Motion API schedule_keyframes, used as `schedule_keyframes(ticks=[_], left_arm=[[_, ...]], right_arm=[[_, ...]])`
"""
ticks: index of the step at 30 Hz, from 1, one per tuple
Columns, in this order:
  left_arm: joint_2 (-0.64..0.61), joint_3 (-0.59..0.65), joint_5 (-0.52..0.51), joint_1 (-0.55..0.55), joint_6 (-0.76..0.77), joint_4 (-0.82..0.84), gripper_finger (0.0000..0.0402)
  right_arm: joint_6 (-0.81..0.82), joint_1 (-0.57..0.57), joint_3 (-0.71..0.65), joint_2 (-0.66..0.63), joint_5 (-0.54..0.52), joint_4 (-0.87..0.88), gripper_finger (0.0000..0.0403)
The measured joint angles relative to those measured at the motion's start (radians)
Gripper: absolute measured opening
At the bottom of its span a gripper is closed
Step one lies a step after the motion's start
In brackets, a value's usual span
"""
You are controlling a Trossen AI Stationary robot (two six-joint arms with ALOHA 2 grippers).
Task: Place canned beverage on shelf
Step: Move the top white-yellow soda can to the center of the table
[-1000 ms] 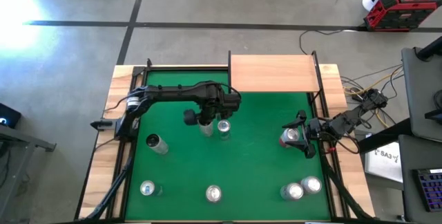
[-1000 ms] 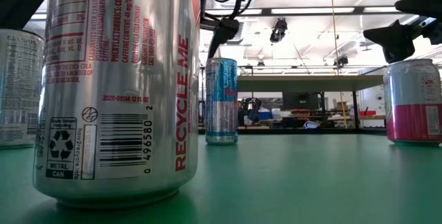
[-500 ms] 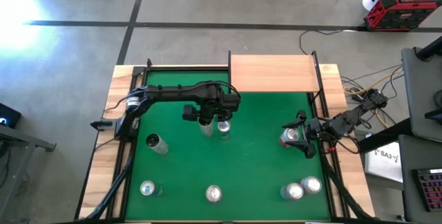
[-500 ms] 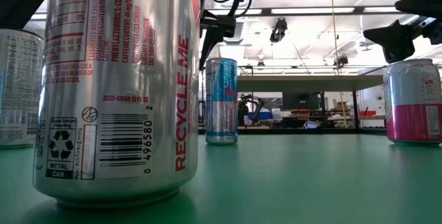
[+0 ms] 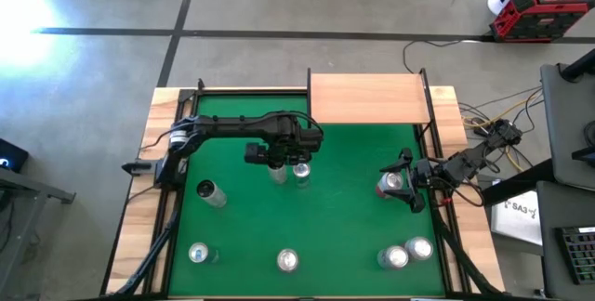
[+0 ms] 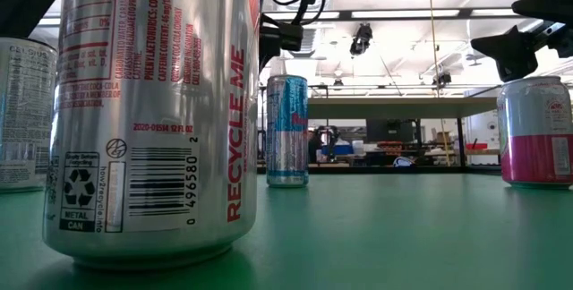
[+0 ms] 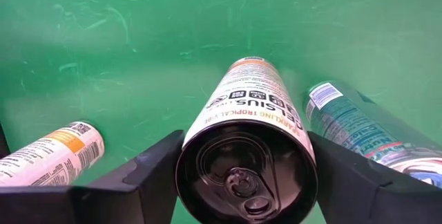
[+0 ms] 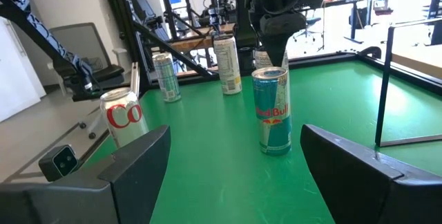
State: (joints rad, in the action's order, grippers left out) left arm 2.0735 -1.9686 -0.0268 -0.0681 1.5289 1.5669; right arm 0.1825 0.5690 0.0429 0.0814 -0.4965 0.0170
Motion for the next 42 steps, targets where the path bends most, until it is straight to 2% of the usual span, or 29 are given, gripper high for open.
schedule_keyframes(ticks=[11,29,42], left_arm=[[-0.007,0.001,0.009,0.000,0.141,0.005,0.0248],[-0.045,0.002,0.024,-0.003,0.803,0.005,0.0247],[-0.045,0.001,0.104,-0.013,1.146,0.005,0.0258]], right_arm=[[0.000,0.000,0.000,0.000,0.000,0.000,0.0315],[0.000,0.000,0.000,0.000,0.000,0.000,0.0315],[0.000,0.000,0.000,0.000,0.000,0.000,0.0315]])
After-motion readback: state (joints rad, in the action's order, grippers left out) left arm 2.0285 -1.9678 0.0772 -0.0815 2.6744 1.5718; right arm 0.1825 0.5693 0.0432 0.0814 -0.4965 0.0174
